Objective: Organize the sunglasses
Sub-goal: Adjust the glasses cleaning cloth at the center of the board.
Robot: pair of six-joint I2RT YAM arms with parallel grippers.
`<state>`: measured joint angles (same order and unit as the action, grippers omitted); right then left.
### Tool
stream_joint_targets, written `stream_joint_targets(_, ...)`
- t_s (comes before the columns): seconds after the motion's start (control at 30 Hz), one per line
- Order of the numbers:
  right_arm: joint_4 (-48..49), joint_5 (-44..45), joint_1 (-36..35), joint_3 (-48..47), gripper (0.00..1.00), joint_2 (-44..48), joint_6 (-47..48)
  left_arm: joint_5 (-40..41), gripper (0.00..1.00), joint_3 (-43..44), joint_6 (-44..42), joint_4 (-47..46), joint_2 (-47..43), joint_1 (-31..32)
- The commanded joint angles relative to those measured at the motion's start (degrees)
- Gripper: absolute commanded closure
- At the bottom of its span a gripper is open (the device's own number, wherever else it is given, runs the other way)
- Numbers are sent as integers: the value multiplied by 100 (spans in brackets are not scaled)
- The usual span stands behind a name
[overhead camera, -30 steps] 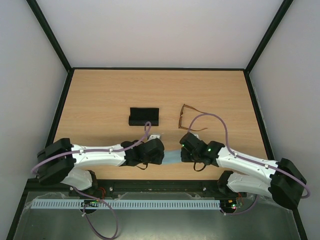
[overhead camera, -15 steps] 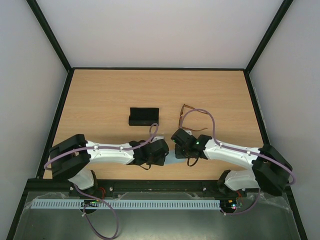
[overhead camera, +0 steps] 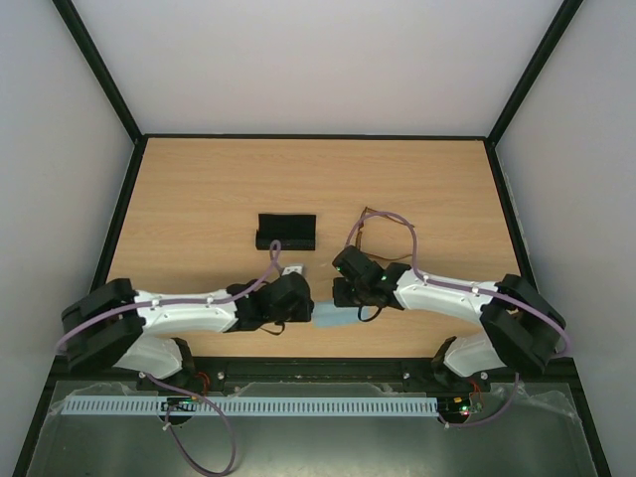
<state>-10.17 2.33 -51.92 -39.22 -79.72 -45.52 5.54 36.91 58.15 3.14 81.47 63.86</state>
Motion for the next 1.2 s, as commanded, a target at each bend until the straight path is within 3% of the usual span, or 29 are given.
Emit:
stream_joint_targets(0.0,378,-563,154,211,90,40,-8,-320,90,-530,311,-819,-404,-102)
stream_joint_targets(0.23,1072,-1460,589,827,91,287,-186,-1258,93,-716,622,-2608,279,-110)
stream_joint_targets(0.53,1226,-1712,850,1061,92,420,-76,-1112,95,-200,509,-2505,863,-195)
stream_joint_targets(1.17,1439,-1616,1037,1149,94,-28,24,-1026,98,-153,602,-2714,1583,-381)
